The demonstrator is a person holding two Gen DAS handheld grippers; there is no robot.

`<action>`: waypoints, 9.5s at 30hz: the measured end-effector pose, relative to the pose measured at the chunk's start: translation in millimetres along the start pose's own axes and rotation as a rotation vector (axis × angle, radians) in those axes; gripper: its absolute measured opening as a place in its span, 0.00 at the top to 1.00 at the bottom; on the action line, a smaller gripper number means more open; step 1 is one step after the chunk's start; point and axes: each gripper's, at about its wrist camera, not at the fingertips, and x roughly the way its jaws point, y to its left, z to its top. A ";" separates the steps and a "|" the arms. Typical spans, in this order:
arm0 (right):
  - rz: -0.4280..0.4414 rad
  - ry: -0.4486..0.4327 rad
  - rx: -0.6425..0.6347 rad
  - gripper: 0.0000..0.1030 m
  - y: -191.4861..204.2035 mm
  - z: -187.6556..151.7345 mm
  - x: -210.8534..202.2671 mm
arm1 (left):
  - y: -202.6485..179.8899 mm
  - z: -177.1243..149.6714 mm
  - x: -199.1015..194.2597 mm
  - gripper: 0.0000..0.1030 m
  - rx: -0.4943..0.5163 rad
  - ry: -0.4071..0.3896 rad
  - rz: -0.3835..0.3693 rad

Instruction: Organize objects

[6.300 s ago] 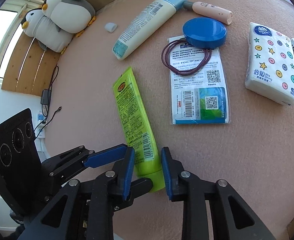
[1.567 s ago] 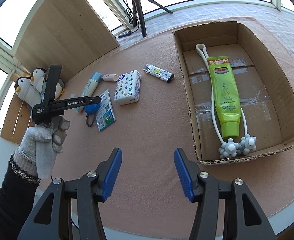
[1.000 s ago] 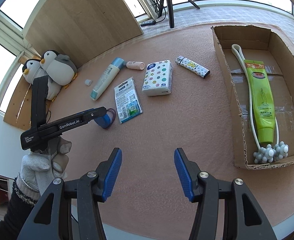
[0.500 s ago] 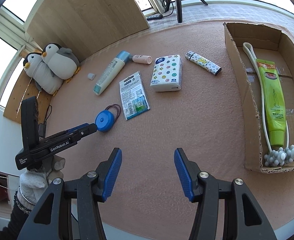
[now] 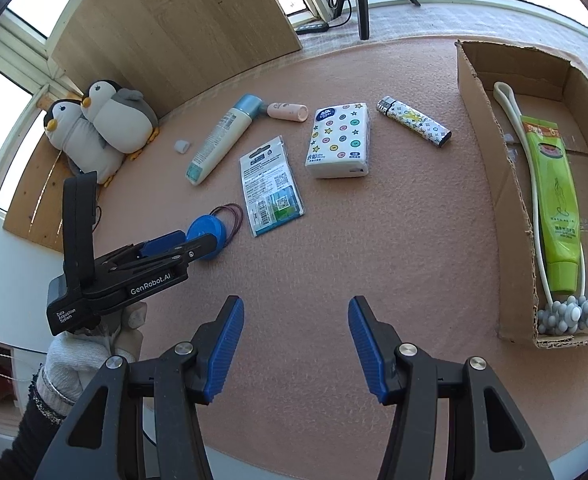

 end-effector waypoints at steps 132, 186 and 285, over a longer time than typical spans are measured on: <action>-0.167 -0.231 0.105 0.96 -190.8 7.8 -118.4 | -316.4 28.8 -14.1 0.49 0.412 -0.104 -0.290; -0.102 -0.182 0.023 0.56 -100.3 8.6 -75.3 | -151.7 149.9 78.0 0.47 0.080 0.048 -0.111; -0.011 -0.114 -0.061 0.72 -74.2 26.4 -64.2 | -242.0 -3.3 -61.9 0.56 0.374 -0.100 -0.339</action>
